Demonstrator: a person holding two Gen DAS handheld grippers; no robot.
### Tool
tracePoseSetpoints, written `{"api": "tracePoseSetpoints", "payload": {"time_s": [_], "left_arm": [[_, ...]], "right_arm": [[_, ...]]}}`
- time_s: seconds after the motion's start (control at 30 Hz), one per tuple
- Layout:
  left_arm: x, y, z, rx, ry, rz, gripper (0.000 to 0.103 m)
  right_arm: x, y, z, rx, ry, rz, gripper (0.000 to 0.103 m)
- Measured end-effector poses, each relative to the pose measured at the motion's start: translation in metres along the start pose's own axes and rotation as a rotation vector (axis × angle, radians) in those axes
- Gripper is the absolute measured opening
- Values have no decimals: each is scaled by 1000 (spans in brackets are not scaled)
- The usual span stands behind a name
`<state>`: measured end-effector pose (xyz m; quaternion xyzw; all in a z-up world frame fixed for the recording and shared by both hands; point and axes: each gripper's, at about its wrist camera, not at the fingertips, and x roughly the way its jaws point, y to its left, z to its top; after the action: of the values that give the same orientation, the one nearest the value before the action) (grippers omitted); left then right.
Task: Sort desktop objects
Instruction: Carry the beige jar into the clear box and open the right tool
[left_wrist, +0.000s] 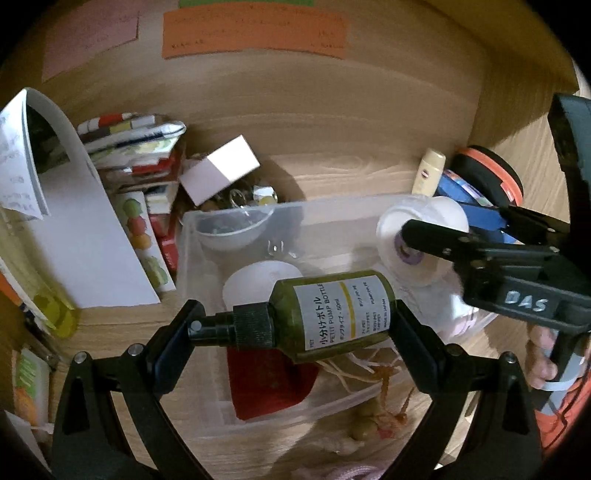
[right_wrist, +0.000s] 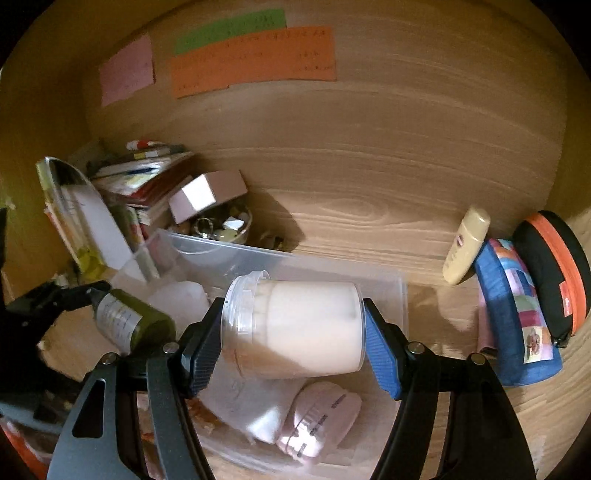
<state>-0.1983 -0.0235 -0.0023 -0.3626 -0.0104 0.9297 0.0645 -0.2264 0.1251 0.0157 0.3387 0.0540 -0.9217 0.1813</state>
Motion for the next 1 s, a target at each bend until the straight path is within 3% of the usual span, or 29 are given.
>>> {"api": "tracePoseSetpoints", "payload": {"time_s": [0.33, 0.7, 0.83, 1.0], "left_arm": [[6, -12, -5, 53, 1, 61, 98], [3, -10, -5, 52, 5, 52, 99], [1, -7, -5, 35, 4, 29, 99], [-1, -7, -5, 31, 1, 27, 99]], "right_arm": [[14, 4, -8, -20, 23, -22, 66], [20, 7, -12, -42, 30, -70, 67], [13, 5, -12, -40, 3, -93, 82], [3, 12, -12, -70, -37, -81, 84]]}}
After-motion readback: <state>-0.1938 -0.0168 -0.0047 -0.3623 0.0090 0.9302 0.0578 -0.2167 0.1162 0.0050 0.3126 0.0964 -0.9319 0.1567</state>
